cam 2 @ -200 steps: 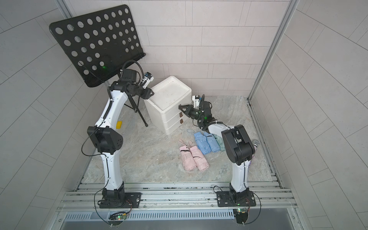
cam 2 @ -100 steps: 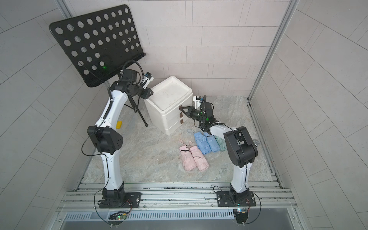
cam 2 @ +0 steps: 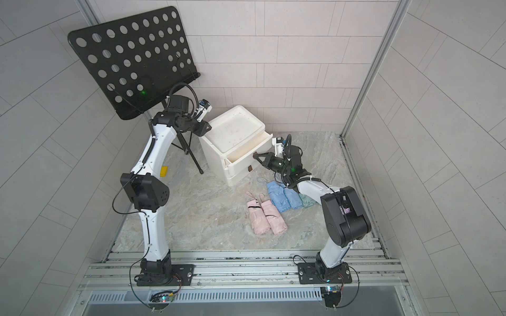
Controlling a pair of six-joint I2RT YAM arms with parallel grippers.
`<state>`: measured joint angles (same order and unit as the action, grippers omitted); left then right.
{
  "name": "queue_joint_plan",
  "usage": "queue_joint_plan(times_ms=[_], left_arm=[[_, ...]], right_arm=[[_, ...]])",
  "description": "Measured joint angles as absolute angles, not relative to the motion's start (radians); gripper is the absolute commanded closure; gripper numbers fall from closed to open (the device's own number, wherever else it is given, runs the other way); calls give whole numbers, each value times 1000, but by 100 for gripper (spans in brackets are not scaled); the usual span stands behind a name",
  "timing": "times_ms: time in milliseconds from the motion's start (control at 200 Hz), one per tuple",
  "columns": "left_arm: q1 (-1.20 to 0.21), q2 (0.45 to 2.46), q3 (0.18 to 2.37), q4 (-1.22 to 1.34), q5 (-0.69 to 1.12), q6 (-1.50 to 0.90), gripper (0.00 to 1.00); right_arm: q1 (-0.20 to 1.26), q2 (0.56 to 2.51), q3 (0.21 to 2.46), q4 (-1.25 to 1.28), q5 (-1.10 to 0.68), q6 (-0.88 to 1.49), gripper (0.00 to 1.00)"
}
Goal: Place the umbrella in the drawer by color
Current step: Open the drawer in the storage box.
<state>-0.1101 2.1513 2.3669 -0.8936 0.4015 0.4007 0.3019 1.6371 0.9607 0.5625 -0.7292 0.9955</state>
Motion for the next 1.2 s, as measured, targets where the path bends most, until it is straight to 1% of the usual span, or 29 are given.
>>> queue_joint_plan(times_ms=[305, 741, 821, 856, 896, 951, 1006, 1106, 1201], left_arm=[[-110, 2151, 2367, -894, 402, 397, 63], [-112, 2151, 2366, -893, 403, 393, 63], [-112, 2151, 2366, -893, 403, 392, 61], [-112, 2151, 2366, -893, 404, 390, 59], [-112, 2151, 2366, -892, 404, 387, 54], [-112, 2151, 2365, -891, 405, 388, 43], [-112, 2151, 2365, -892, 405, 381, 38], [-112, 2151, 2364, -894, 402, 372, 36], [-112, 2151, 2364, -894, 401, 369, 33]], right_arm=[[282, 1513, 882, 461, -729, 916, 93], [279, 1434, 839, 382, -729, 844, 93], [279, 1421, 832, 366, -729, 831, 89], [279, 1418, 831, 360, -728, 826, 86], [279, 1417, 831, 353, -727, 819, 80], [278, 1417, 828, 339, -724, 815, 73], [276, 1417, 824, 326, -722, 816, 65], [274, 1413, 822, 301, -715, 802, 59], [274, 1399, 822, 272, -706, 788, 57]])
